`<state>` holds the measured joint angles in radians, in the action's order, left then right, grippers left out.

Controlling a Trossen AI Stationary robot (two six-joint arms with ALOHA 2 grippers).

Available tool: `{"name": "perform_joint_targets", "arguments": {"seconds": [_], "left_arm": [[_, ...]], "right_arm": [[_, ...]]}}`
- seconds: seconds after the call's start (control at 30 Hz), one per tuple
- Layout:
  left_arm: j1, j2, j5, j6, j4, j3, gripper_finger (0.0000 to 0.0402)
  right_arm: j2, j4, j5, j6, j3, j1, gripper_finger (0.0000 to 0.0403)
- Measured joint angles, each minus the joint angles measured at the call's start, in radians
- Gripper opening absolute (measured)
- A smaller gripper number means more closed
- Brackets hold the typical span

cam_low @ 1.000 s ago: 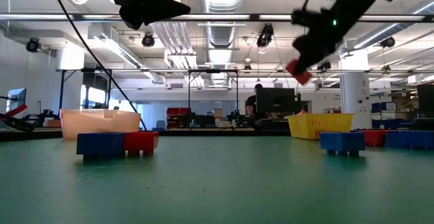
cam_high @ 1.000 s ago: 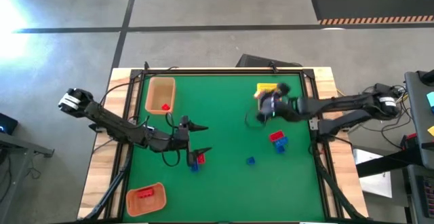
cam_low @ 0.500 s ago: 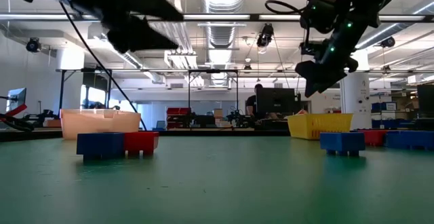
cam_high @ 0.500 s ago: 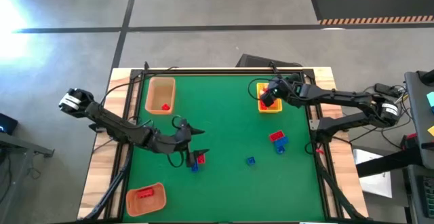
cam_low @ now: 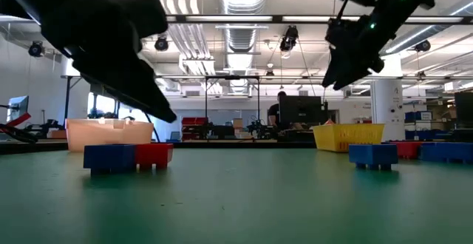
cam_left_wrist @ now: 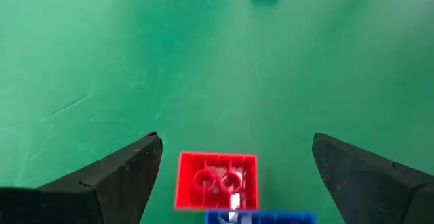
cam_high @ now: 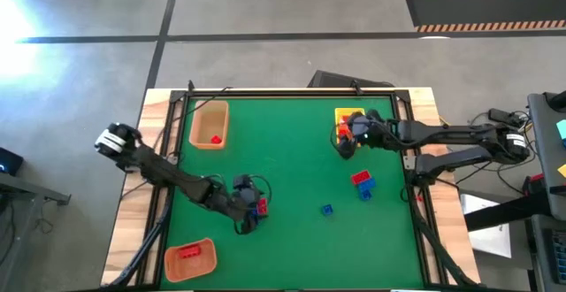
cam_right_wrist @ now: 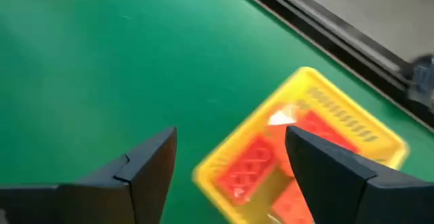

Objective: Sort & place blocks by color
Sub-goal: Put the red game piece into the orange bin

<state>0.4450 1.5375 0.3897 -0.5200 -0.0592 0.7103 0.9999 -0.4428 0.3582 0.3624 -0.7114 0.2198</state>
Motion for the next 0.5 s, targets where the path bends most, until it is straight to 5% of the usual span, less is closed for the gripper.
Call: {"name": "perform_joint_targets", "arguments": {"seconds": [0.33,0.5], "left_arm": [[0.0,0.129,-0.006,0.01,0.36,0.197,0.0363],[-0.009,0.129,0.004,0.008,0.384,0.2,0.0363]], "right_arm": [[-0.042,0.007,0.009,0.06,0.0,-0.205,0.0257],[-0.035,0.005,0.038,0.073,0.001,-0.247,0.0258]]}}
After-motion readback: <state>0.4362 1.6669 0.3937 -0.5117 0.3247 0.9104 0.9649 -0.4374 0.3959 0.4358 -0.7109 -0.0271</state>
